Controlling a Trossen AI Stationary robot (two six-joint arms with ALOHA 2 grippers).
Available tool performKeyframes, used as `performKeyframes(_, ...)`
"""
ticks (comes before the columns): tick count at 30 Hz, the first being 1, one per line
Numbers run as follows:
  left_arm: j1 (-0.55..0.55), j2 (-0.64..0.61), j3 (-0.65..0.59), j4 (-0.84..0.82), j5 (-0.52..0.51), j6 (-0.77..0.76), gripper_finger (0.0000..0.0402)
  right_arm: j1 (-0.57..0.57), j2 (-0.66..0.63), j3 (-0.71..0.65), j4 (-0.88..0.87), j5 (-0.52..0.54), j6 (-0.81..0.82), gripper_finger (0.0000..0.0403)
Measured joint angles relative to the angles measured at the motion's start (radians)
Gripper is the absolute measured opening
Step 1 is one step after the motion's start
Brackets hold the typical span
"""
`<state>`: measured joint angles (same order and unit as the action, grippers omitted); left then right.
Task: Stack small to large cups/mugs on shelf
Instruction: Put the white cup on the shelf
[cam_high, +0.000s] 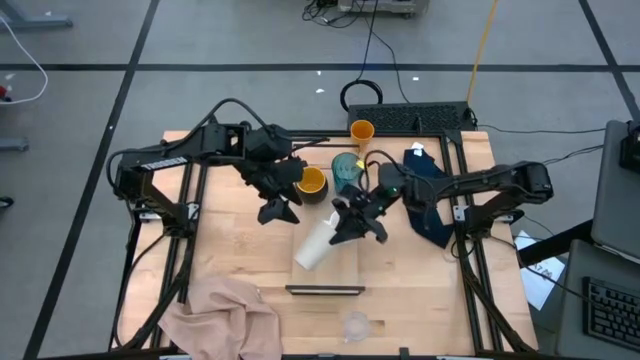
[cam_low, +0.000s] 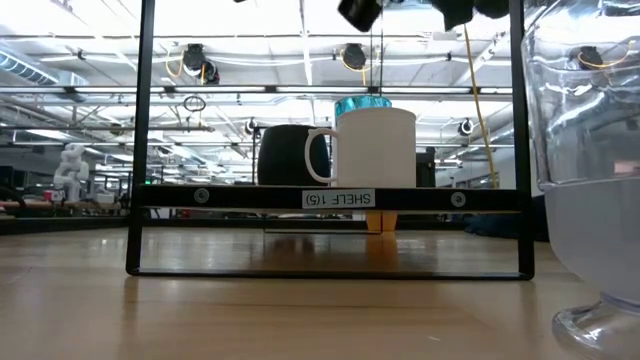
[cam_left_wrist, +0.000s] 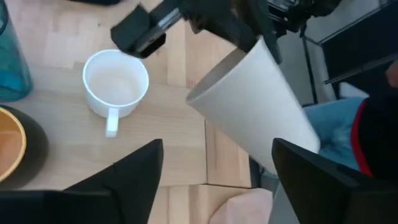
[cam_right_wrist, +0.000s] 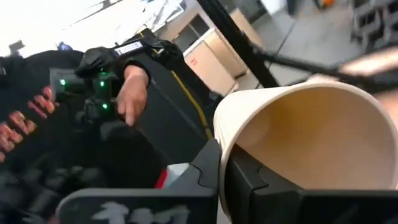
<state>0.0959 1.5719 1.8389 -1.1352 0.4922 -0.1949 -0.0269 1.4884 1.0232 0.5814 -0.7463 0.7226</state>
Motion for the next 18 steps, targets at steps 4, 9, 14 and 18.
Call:
performKeyframes(4, 0.0, 0.0, 0.0, -0.013, 0.0, 0.029, 0.0314, 0.031, -0.009, 0.0, -0.003, 0.081, -0.093, 0.0)
performKeyframes(9, -0.001, 0.0, 0.0, -0.023, -0.001, 0.055, 0.0303, 0.05, -0.01, 0.0, 0.011, 0.116, -0.221, 0.0)
performKeyframes(14, -0.001, 0.0, 0.0, -0.022, 0.0, 0.044, 0.0282, 0.052, -0.009, 0.0, 0.019, 0.12, -0.258, 0.0)
performKeyframes(18, -0.001, 0.0, 0.0, -0.022, 0.0, 0.044, 0.0264, 0.061, -0.009, 0.0, 0.175, 0.116, -0.191, 0.0)
